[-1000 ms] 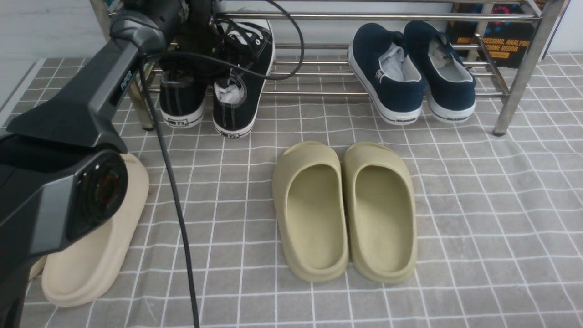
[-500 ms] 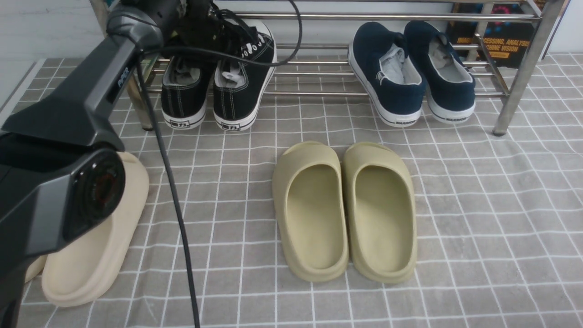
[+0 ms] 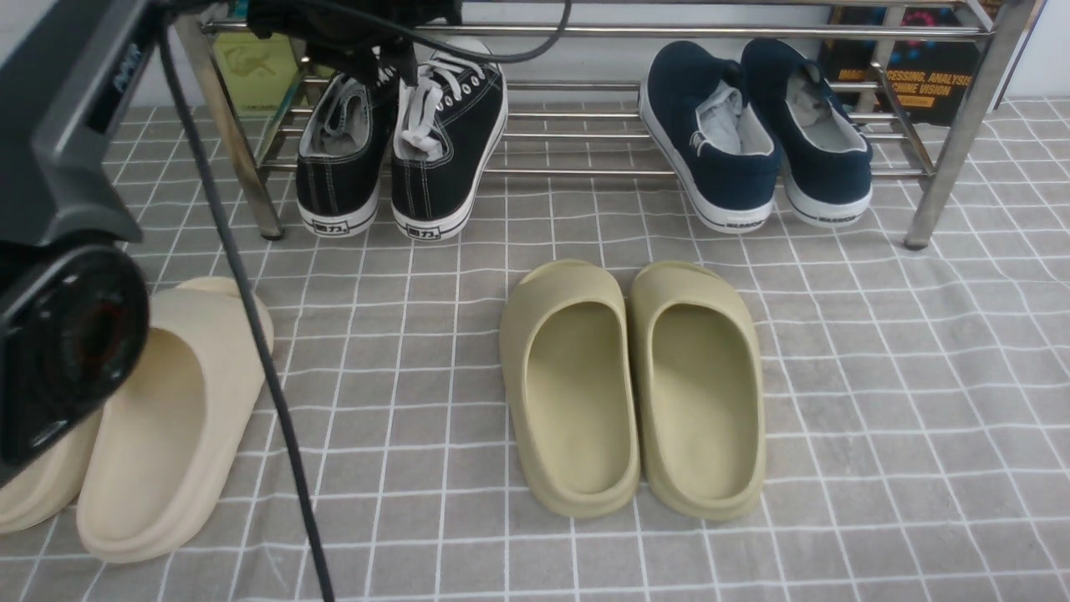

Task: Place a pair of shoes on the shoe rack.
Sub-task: Use the left arm to put a shoe into the shoe rack

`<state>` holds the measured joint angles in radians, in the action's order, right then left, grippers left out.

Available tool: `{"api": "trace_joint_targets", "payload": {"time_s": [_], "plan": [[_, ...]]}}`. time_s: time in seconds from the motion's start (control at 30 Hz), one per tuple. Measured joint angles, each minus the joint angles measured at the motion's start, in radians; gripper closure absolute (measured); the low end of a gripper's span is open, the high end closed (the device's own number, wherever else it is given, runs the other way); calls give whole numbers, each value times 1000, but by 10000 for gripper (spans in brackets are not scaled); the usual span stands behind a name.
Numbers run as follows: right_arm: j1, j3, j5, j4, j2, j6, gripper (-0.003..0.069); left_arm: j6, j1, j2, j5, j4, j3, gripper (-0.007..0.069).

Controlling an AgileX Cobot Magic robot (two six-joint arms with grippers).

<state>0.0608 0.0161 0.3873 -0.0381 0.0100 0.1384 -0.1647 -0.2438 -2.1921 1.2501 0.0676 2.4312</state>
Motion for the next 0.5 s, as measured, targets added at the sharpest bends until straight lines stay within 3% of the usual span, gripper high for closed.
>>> {"api": "trace_joint_targets", "payload": {"time_s": [0.17, 0.27, 0.37, 0.47, 0.5], "plan": [[0, 0, 0, 0, 0, 0, 420, 18, -1, 110, 0, 26, -171, 496], [0, 0, 0, 0, 0, 0, 420, 73, -1, 285, 0, 28, -404, 599], [0, 0, 0, 0, 0, 0, 420, 96, 4, 414, -14, 35, -578, 638], [0, 0, 0, 0, 0, 0, 420, 95, 22, 535, -132, 49, -792, 638], [0, 0, 0, 0, 0, 0, 420, 76, 40, 602, -274, 50, -924, 638]]}}
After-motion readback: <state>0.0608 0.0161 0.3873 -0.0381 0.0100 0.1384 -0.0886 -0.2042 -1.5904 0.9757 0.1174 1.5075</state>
